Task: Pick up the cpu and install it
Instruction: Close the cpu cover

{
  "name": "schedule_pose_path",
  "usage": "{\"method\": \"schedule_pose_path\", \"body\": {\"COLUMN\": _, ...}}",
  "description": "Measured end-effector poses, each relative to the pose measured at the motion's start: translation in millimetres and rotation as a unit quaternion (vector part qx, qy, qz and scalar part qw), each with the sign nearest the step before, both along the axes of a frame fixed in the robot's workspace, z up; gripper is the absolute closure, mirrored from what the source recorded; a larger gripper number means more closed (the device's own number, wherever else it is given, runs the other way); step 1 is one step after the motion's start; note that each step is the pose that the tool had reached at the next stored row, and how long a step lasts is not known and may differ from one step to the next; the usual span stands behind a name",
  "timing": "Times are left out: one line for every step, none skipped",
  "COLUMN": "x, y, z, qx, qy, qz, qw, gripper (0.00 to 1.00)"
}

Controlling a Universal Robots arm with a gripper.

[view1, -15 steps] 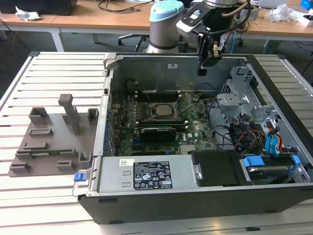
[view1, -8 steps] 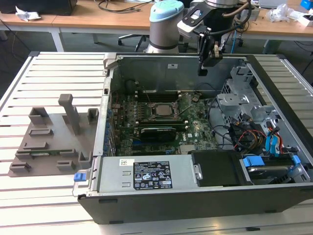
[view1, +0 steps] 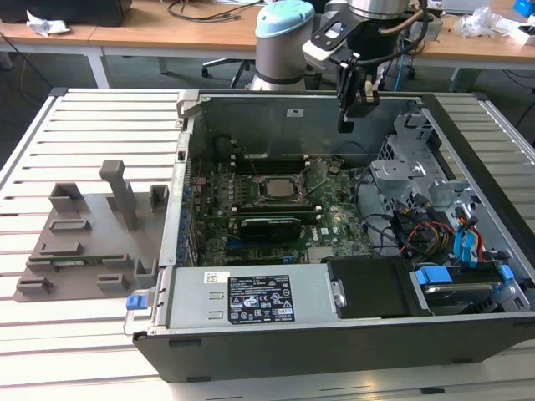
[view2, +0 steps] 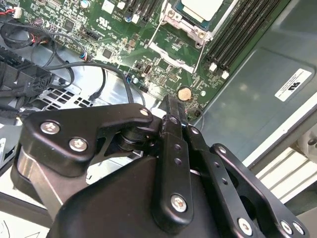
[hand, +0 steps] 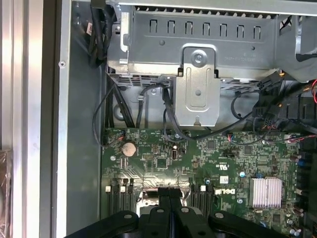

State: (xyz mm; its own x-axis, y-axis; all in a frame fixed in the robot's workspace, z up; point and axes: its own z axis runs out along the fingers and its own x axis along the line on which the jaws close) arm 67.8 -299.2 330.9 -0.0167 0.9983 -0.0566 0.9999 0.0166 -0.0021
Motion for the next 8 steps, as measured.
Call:
{"method": "schedule_pose_path", "body": {"x": 0.0, "y": -0.1, "z": -0.4, "qx": 0.0, "qy": 0.0, "qz": 0.0, "qw": 1.0, "gripper": 0.89}}
{"method": "schedule_pose_path", "body": {"x": 0.0, "y": -0.3, "z": -1.4, "qx": 0.0, "qy": 0.0, "qz": 0.0, "qw": 1.0, "gripper": 0.89}}
{"method": "schedule_pose_path", "body": {"x": 0.0, "y": -0.4, "z": -2.1, "qx": 0.0, "qy": 0.0, "qz": 0.0, "qw": 1.0, "gripper": 0.89}}
{"method": "schedule_pose_path", "body": {"x": 0.0, "y": -0.5, "z": -3.1, "qx": 0.0, "qy": 0.0, "qz": 0.0, "qw": 1.0, "gripper": 0.89}}
{"method": "schedule_pose_path", "body": {"x": 0.0, "y": -0.5, "z": -3.9, "qx": 0.0, "qy": 0.0, "qz": 0.0, "qw": 1.0, "gripper": 0.89}}
{"method": "schedule_pose_path", "body": {"x": 0.0, "y": -0.5, "z": -4.7, "qx": 0.0, "qy": 0.0, "qz": 0.0, "qw": 1.0, "gripper": 0.89}}
{"method": "schedule_pose_path", "body": {"x": 0.0, "y": -0.5, "z": -5.1, "qx": 0.0, "qy": 0.0, "qz": 0.0, "qw": 1.0, "gripper": 0.89}}
{"method": "schedule_pose_path", "body": {"x": 0.0, "y": -0.5, "z": -5.5, "qx": 0.0, "qy": 0.0, "qz": 0.0, "qw": 1.0, "gripper": 0.89}}
